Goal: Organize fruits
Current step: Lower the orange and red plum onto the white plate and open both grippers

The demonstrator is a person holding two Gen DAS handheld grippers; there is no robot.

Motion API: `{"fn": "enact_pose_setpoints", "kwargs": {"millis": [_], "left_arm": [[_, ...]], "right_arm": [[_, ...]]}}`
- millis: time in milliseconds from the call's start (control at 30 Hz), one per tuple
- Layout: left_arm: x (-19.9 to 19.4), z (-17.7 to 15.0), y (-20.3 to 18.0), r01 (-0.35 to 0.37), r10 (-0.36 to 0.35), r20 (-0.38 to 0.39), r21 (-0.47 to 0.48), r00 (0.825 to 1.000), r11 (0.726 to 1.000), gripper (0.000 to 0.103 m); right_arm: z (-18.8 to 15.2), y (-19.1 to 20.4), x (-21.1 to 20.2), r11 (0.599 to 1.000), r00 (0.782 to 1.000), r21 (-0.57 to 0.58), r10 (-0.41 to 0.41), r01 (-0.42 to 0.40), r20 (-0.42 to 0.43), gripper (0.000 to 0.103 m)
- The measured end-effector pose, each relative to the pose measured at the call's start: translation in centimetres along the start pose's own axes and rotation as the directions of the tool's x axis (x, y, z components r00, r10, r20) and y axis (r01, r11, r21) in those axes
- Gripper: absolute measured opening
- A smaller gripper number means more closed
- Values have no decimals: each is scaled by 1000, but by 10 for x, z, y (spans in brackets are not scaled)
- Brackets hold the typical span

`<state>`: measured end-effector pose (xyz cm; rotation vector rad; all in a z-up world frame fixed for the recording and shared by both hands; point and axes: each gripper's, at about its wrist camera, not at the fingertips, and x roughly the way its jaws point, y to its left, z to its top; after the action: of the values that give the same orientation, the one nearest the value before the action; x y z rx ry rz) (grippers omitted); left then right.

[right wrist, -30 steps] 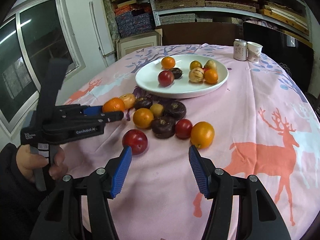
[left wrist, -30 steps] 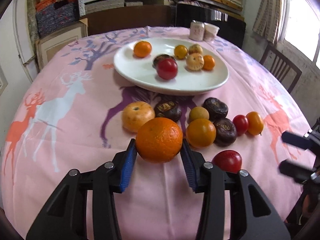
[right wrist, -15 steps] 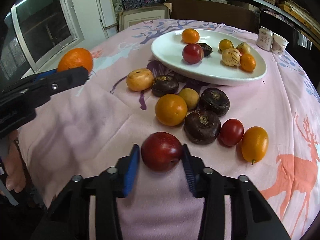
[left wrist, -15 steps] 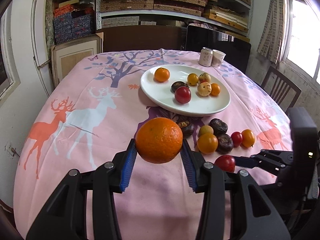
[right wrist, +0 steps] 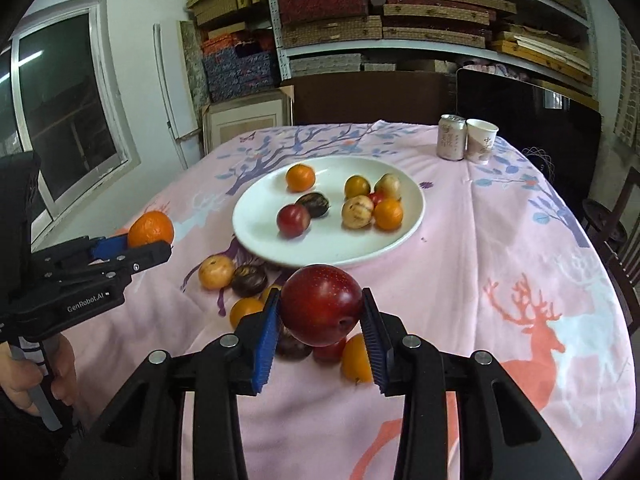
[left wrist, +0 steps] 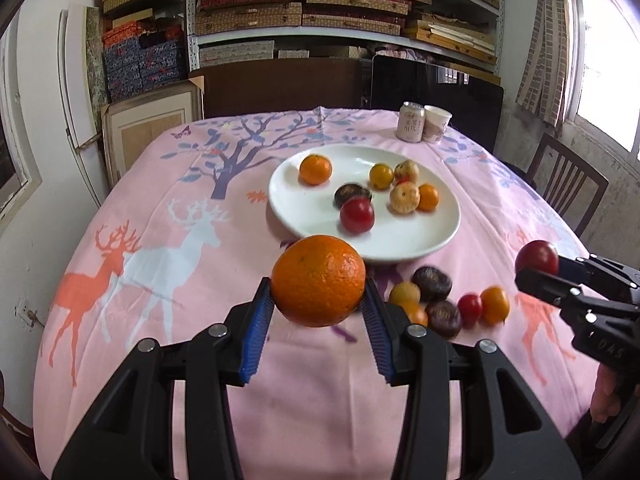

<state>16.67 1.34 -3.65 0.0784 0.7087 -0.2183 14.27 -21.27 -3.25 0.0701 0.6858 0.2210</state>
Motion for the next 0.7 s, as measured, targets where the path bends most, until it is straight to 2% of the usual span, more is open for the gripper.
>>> {"fn": "enact_pose_setpoints", "kwargs": {"millis": [100,300,500,600,700], "left_arm": [[3,15,-12,-9,8,20,24,1000,1000,44],[12,45,-25,-14,14,44,12,999,1000,44],[34,70,-26,-34,34,50,-5,998,999,44],[55,83,-21,-43,43,36,-7,998,999,44],[87,94,-12,-35,35,-2,-34,999,999,44]], "right_arm": [[19,-9,-6,1000,999,15,2,-3,40,39],[51,-16,-7,1000,995,10,5,-6,96,39],[68,-20,20,1000,997,0,-2,2,72,39],[80,-25,45,1000,999,1,-2,2,48,39],[92,-32,85,1000,1000,6,10,-10,-12,39]]}}
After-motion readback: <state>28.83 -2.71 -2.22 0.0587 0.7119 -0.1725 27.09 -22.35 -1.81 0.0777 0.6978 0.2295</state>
